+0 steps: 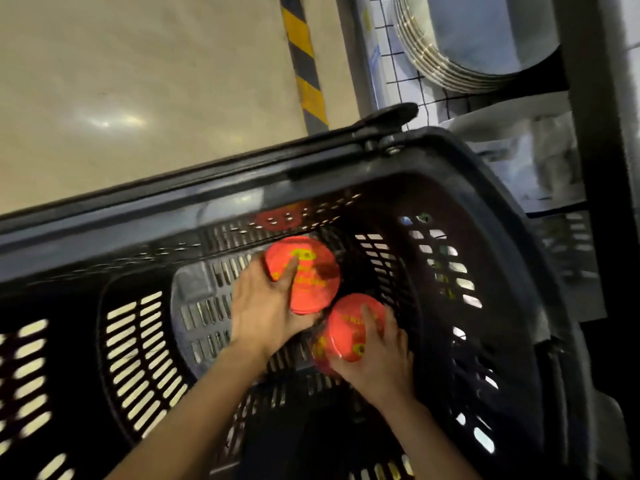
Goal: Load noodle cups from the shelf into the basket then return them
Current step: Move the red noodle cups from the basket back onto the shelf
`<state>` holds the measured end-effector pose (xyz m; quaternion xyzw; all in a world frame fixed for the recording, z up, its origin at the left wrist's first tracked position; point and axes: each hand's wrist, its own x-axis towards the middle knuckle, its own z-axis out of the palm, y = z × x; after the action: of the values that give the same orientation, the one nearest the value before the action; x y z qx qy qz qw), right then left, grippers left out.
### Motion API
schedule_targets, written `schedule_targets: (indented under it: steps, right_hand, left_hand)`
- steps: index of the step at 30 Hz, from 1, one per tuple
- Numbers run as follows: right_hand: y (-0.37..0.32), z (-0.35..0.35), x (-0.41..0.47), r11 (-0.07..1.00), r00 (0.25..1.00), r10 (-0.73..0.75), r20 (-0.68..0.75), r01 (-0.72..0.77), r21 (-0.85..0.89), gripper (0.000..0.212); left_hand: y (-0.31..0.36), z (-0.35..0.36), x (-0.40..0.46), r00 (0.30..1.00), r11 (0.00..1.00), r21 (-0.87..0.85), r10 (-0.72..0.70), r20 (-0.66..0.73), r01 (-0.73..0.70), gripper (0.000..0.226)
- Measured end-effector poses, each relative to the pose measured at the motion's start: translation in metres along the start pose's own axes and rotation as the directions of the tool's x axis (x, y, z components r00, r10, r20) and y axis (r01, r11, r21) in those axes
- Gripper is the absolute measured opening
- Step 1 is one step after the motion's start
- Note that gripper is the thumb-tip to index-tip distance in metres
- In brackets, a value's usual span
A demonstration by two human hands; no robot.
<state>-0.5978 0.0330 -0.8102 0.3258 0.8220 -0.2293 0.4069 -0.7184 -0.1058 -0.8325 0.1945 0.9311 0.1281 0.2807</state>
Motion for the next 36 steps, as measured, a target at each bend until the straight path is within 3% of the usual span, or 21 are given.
schedule_targets:
  steps: [4, 7, 9, 12, 14, 17, 22, 26, 29, 36]
  right_hand:
    - [-0.010, -0.009, 0.018, 0.997, 0.997, -0.067, 0.048, 0.066, 0.039, 0.087]
    - [-0.024, -0.006, 0.034, 0.989, 0.993, -0.077, 0.085, 0.065, 0.134, 0.092]
    - [-0.029, -0.002, 0.046, 0.973, 0.998, -0.065, -0.018, 0.067, 0.220, 0.099]
    - [-0.029, 0.003, 0.056, 0.965, 0.980, -0.015, -0.201, 0.066, 0.252, 0.084]
    - [-0.025, 0.011, 0.051, 0.952, 0.961, 0.079, -0.266, 0.007, 0.308, 0.091]
    - [-0.029, 0.027, 0.032, 0.852, 0.922, 0.269, -0.279, -0.092, 0.516, 0.102]
    - [-0.057, 0.058, 0.023, 0.725, 0.902, 0.409, -0.139, -0.229, 0.649, 0.118]
    - [-0.060, 0.064, 0.044, 0.611, 0.828, 0.550, -0.107, -0.312, 0.727, 0.126]
    - [-0.047, 0.066, 0.048, 0.569, 0.814, 0.566, -0.127, -0.274, 0.776, 0.122]
    - [-0.033, 0.048, 0.036, 0.538, 0.868, 0.488, -0.086, -0.222, 0.813, 0.112]
  left_hand:
    - [-0.037, -0.013, -0.020, 0.951, 0.962, 0.169, -0.245, 0.187, 0.214, 0.095]
    - [-0.064, -0.006, -0.019, 0.881, 0.923, 0.223, -0.369, 0.295, 0.312, 0.093]
    - [-0.078, 0.004, -0.017, 0.853, 0.906, 0.138, -0.423, 0.306, 0.399, 0.093]
    - [-0.087, 0.014, -0.017, 0.859, 0.842, -0.187, -0.468, 0.209, 0.505, 0.100]
    - [-0.087, 0.019, -0.025, 0.875, 0.799, -0.358, -0.460, 0.152, 0.482, 0.110]
    - [-0.089, 0.029, -0.047, 0.872, 0.745, -0.470, -0.473, 0.127, 0.473, 0.123]
    - [-0.096, 0.050, -0.075, 0.827, 0.682, -0.476, -0.512, 0.233, 0.556, 0.129]
    - [-0.092, 0.070, -0.077, 0.829, 0.673, -0.495, -0.512, 0.224, 0.549, 0.116]
    - [-0.086, 0.077, -0.077, 0.838, 0.658, -0.538, -0.510, 0.196, 0.526, 0.114]
    - [-0.086, 0.063, -0.071, 0.827, 0.559, -0.646, -0.520, 0.215, 0.520, 0.099]
